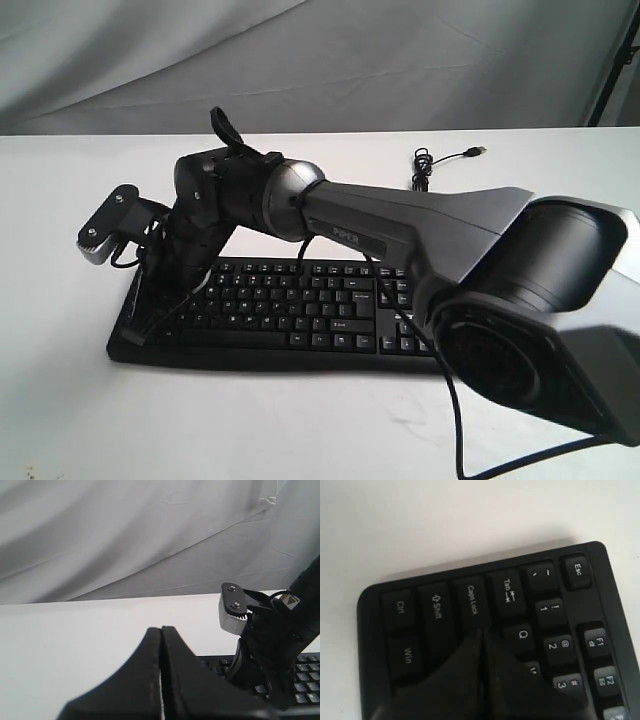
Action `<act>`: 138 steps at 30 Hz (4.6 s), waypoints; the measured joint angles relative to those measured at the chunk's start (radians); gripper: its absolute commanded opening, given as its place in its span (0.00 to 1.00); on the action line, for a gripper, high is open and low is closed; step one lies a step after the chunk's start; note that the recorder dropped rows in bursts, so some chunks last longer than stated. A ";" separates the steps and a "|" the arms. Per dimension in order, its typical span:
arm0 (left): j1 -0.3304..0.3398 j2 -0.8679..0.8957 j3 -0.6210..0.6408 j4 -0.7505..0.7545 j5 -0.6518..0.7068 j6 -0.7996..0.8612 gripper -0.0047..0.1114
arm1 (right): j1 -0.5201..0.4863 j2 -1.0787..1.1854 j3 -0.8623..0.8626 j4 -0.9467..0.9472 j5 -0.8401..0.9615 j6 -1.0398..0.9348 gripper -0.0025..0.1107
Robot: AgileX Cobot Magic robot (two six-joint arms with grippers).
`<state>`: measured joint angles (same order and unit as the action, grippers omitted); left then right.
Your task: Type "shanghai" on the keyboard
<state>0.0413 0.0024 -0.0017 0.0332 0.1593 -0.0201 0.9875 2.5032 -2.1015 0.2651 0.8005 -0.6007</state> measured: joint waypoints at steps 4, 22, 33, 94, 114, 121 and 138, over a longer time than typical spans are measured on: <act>0.000 0.000 0.000 0.000 0.000 0.000 0.04 | 0.000 -0.043 0.000 -0.067 0.028 0.029 0.02; 0.000 0.000 0.000 0.000 0.000 0.000 0.04 | -0.051 -0.355 0.547 -0.079 -0.174 0.129 0.02; 0.000 0.000 0.000 0.000 0.000 0.000 0.04 | -0.062 -0.359 0.597 -0.061 -0.213 0.134 0.02; 0.000 0.000 0.000 0.000 0.000 0.000 0.04 | -0.062 -0.270 0.412 -0.099 -0.174 0.151 0.02; 0.000 0.000 0.000 0.000 0.000 0.000 0.04 | -0.062 -0.225 0.406 -0.095 -0.143 0.132 0.02; 0.000 0.000 0.000 0.000 0.000 0.000 0.04 | -0.062 -0.223 0.405 -0.092 -0.143 0.130 0.02; 0.000 0.000 0.000 0.000 0.000 0.000 0.04 | -0.062 -0.249 0.396 -0.094 -0.138 0.129 0.02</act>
<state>0.0413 0.0024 -0.0017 0.0332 0.1593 -0.0201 0.9254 2.2543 -1.7051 0.1711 0.6622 -0.4720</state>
